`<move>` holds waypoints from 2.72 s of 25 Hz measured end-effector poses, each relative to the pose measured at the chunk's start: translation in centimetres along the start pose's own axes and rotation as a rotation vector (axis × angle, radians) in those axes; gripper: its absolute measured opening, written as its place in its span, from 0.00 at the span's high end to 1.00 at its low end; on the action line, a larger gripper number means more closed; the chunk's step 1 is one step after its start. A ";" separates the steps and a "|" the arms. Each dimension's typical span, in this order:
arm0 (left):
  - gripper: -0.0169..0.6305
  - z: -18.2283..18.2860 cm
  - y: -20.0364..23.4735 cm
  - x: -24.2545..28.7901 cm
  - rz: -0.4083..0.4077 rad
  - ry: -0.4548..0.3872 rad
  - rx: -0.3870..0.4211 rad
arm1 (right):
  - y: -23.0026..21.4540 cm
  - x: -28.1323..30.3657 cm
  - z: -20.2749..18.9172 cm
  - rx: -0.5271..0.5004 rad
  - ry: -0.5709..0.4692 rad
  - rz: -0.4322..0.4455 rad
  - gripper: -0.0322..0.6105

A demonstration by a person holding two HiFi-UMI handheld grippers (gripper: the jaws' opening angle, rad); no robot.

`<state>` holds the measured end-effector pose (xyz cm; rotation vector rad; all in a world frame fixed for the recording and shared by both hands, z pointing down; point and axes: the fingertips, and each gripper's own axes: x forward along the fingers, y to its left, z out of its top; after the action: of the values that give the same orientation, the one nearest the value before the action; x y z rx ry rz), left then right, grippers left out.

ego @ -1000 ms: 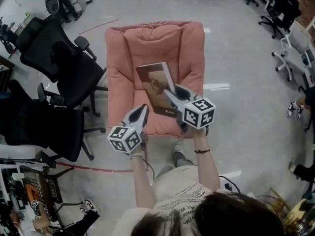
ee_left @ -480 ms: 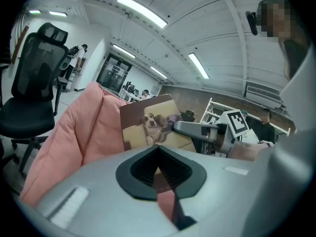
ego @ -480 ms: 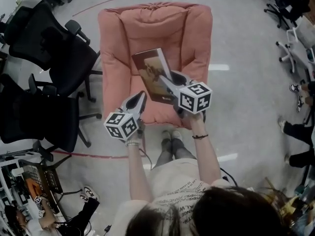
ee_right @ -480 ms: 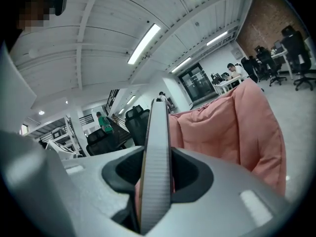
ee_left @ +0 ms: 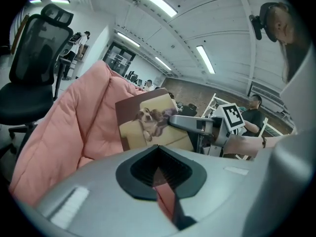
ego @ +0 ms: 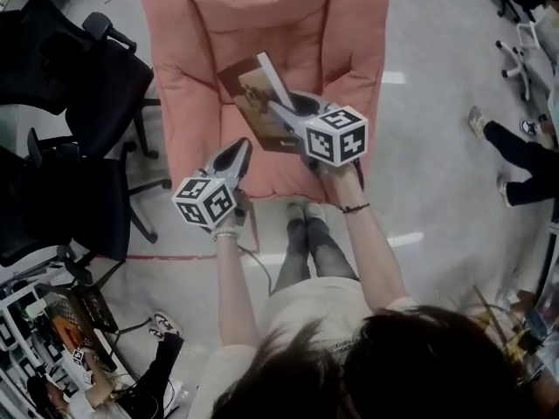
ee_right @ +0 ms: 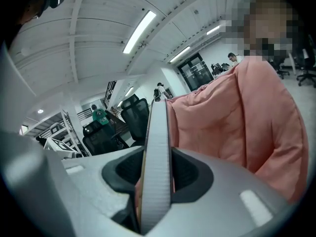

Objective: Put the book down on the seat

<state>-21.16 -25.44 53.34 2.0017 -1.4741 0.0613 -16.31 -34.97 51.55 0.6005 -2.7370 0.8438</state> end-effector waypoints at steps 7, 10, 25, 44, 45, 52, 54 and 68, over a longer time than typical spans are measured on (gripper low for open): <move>0.98 -4.1 2.1 3.7 -0.013 0.057 -0.008 | -4.1 1.8 -4.3 0.024 0.023 -0.014 0.71; 0.98 -5.0 3.5 4.9 -0.016 0.072 -0.018 | -5.2 3.3 -5.9 0.014 0.047 -0.014 0.71; 0.98 -12.2 9.8 10.2 -0.009 0.162 -0.088 | -11.7 9.3 -13.6 0.061 0.111 -0.029 0.71; 0.98 -18.3 11.7 12.0 -0.011 0.254 -0.132 | -15.7 10.3 -20.9 0.057 0.213 -0.103 0.71; 0.98 -18.4 11.9 12.0 -0.012 0.257 -0.134 | -15.8 10.4 -21.2 0.060 0.218 -0.104 0.71; 0.98 -18.4 11.7 12.1 -0.018 0.264 -0.151 | -15.7 10.7 -21.4 0.053 0.246 -0.109 0.71; 0.98 -18.2 11.6 12.0 -0.020 0.260 -0.156 | -15.7 10.6 -21.4 0.053 0.254 -0.113 0.71; 0.98 -18.1 11.6 10.9 -0.009 0.267 -0.182 | -15.8 10.9 -21.4 0.029 0.376 -0.158 0.67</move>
<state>-21.38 -27.09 77.40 1.7772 -1.2549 0.1776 -17.28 -37.97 80.15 0.5867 -2.3125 0.8600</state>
